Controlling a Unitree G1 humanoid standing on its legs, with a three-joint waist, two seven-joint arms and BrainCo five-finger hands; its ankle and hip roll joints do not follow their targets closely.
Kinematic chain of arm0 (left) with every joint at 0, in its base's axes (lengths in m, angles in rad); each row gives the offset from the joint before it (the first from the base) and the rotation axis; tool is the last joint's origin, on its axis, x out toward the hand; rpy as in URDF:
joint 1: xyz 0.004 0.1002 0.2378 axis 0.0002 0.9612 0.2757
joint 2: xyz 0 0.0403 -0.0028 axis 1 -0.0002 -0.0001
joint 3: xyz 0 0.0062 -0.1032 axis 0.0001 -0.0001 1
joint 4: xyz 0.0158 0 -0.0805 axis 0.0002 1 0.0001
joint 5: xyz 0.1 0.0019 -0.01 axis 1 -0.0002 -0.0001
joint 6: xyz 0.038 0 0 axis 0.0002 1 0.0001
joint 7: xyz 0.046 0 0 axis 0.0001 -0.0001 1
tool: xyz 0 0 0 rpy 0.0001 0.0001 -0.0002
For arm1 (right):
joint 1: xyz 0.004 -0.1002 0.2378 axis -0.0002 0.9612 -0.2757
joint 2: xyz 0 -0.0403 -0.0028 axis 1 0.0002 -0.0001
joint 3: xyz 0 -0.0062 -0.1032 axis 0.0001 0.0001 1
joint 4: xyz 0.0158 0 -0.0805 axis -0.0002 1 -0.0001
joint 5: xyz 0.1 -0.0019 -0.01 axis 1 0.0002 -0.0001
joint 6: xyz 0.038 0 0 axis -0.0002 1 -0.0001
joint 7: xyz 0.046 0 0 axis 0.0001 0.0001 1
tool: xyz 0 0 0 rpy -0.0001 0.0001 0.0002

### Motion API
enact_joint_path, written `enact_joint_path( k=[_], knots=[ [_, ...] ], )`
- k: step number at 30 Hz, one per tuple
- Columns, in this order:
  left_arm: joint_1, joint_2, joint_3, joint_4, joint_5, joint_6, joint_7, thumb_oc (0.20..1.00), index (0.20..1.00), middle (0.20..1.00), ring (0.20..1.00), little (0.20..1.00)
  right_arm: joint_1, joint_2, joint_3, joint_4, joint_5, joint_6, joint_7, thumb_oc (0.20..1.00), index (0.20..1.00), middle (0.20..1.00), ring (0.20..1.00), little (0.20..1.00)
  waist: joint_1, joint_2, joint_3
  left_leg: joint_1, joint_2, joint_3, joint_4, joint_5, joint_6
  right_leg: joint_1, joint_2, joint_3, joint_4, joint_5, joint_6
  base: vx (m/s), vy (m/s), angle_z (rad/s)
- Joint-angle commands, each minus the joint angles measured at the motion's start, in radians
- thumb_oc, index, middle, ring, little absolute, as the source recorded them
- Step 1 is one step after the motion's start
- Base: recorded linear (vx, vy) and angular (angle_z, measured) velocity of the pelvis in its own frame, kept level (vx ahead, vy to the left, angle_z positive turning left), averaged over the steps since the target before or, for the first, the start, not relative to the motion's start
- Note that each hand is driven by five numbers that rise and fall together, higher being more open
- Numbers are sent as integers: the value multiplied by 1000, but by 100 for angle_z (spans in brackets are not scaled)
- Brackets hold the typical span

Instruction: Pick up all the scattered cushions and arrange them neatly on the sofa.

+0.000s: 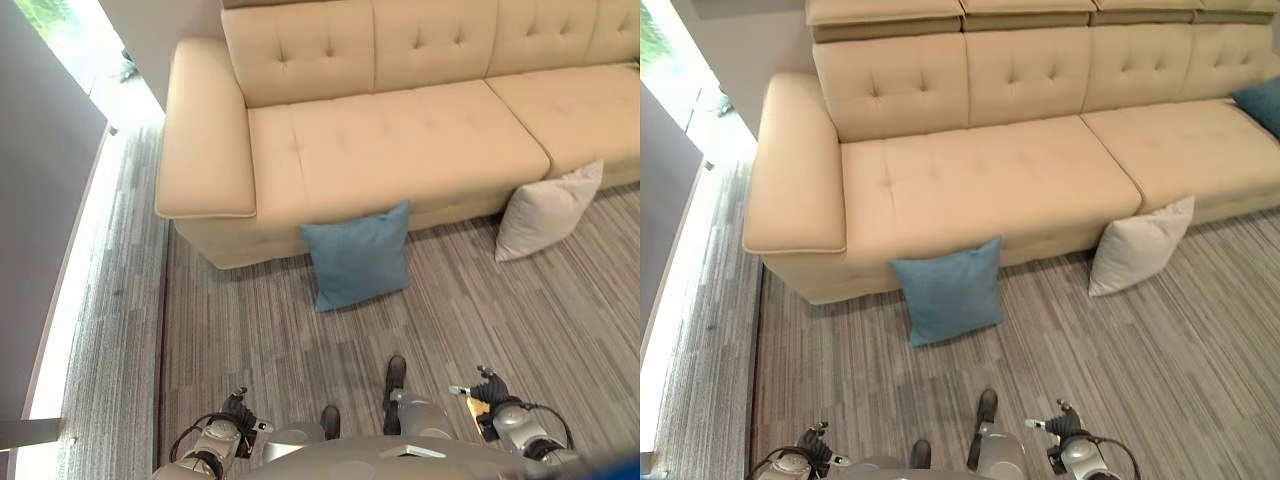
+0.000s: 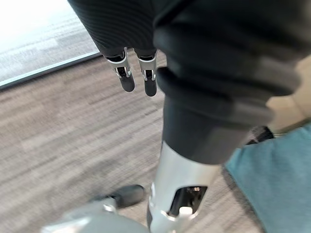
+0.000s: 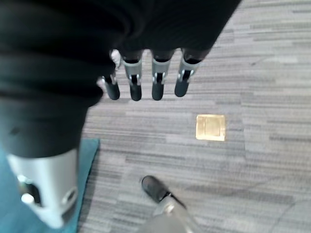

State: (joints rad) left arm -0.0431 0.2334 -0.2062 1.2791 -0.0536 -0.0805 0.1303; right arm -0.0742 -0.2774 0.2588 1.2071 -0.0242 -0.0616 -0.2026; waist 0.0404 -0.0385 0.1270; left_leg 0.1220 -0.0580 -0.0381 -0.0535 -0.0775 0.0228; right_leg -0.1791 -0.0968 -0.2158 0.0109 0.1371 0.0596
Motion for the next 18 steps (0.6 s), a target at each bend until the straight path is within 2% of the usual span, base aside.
enact_joint_path(
  k=[1, 2, 3, 5, 7, 10, 12, 15, 18],
  knots=[
    [-41, -10, 9, 8, 7, -16, 4, 1000, 1000, 1000, 1000, 1000, -35, -48, 11, -5, 2, -21, -21, 1000, 1000, 1000, 1000, 1000, 2, -14, 31, -126, 46, -45, 117, -25, -68, 92, 18, 16, -12, -122, 53, 99, -259, 39],
    [-48, -20, -1, 4, 3, -15, 4, 1000, 1000, 1000, 1000, 1000, -26, -47, 17, 5, 7, -24, -20, 1000, 1000, 1000, 1000, 1000, 3, -19, 38, -154, 57, -50, 175, -26, -85, 121, 29, 1, -28, -138, 33, 97, -237, 34],
    [-53, -24, -4, 1, -3, -15, 5, 1000, 1000, 1000, 1000, 1000, -25, -45, 16, 10, 12, -24, -20, 1000, 1000, 1000, 1000, 1000, 2, -20, 41, -166, 64, -41, 200, -15, -94, 134, 30, -11, -37, -145, 28, 97, -202, 13],
    [-57, -30, -12, -7, -10, -15, 3, 1000, 1000, 1000, 1000, 1000, -23, -43, 14, 15, 22, -24, -18, 1000, 1000, 1000, 1000, 1000, 4, -19, 48, -197, 67, -19, 230, -6, -92, 155, 29, -25, -49, -156, 23, 54, -59, 28],
    [-61, -35, -20, -10, -9, -15, 3, 1000, 1000, 1000, 1000, 1000, -19, -45, 11, 20, 30, -25, -16, 1000, 1000, 1000, 1000, 1000, 4, -16, 49, -227, 58, 14, 211, 0, -81, 176, 30, -44, -66, -163, 26, 84, -27, 34],
    [-58, -32, -24, -9, -1, -10, -1, 1000, 1000, 1000, 1000, 1000, -11, -45, 5, 24, 39, -26, -16, 1000, 1000, 1000, 1000, 1000, 12, -5, 46, -294, 47, 83, 142, 68, -71, 194, 45, -60, -76, -181, 29, 104, 23, 46],
    [-58, -27, -23, -8, -3, -10, -1, 1000, 1000, 1000, 1000, 1000, -11, -41, 10, 28, 40, -23, -17, 1000, 1000, 1000, 1000, 1000, 26, -3, 53, -338, 44, 99, 144, 99, -76, 206, 58, -53, -70, -197, 22, 101, 38, 19],
    [-39, -19, -1, 3, -1, -3, -4, 1000, 1000, 1000, 1000, 1000, 3, -25, 13, 33, 23, -20, -11, 1000, 1000, 1000, 1000, 1000, 38, -15, 33, -307, 43, 97, 126, 94, -63, 238, 63, -43, -53, -220, 23, 233, 117, -21],
    [-32, -7, 9, 6, 5, 0, -12, 1000, 1000, 1000, 1000, 1000, 10, -10, 7, 31, 14, -18, -1, 1000, 1000, 1000, 1000, 1000, 46, -36, 7, -275, 35, 104, 136, 59, -38, 254, 27, -33, -3, -234, 43, 225, 161, -8]
  ],
)
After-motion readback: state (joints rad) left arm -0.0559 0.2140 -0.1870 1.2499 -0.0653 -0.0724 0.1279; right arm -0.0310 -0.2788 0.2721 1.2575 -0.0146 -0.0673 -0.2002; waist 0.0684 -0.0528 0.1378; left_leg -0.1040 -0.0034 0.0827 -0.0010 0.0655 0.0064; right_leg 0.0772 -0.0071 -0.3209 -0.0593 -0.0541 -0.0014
